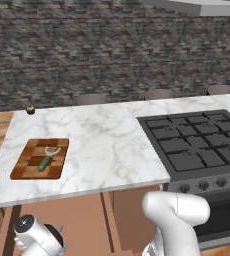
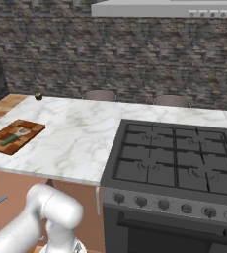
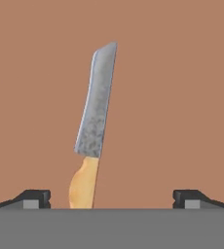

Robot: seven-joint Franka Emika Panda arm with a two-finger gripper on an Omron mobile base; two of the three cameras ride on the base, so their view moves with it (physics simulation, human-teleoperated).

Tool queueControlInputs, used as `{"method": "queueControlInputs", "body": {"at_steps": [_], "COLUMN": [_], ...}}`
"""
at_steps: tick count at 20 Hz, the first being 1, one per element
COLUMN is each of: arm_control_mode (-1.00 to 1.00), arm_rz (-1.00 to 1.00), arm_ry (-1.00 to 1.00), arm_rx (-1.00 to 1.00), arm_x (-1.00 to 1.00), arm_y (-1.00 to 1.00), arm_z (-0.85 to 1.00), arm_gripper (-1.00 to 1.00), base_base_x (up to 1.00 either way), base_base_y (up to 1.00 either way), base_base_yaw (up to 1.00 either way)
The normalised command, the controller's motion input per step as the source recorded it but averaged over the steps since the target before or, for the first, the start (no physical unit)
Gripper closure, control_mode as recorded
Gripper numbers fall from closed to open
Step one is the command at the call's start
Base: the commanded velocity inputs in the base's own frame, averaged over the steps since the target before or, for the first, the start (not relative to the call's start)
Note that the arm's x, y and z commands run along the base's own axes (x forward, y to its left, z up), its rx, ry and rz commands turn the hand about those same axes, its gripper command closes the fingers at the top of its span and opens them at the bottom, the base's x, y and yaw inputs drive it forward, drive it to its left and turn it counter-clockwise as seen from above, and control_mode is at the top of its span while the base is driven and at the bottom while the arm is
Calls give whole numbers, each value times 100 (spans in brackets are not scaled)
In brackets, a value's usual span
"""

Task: Open the drawer on the left and place the cutting tools on the cutting board.

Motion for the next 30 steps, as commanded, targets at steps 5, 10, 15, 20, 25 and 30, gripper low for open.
{"method": "queueControlInputs", "body": {"at_steps": [5, 10, 15, 20, 25, 30], "arm_control_mode": [-100, -100, -100, -100, -100, -100], "arm_rz": [4, 1, 4, 1, 1, 7], "arm_ry": [3, 4, 17, 15, 0, 8], "arm_rx": [15, 7, 16, 13, 0, 0], "arm_x": [5, 16, 45, 29, 0, 0], "arm_y": [-45, 0, 0, 1, 3, 36], "arm_z": [0, 0, 0, 1, 0, 0], "arm_gripper": [-100, -100, -100, -100, -100, -100], "base_base_x": [0, 0, 0, 0, 0, 0], "base_base_y": [0, 0, 0, 0, 0, 0], "base_base_yaw": [0, 0, 0, 0, 0, 0]}}
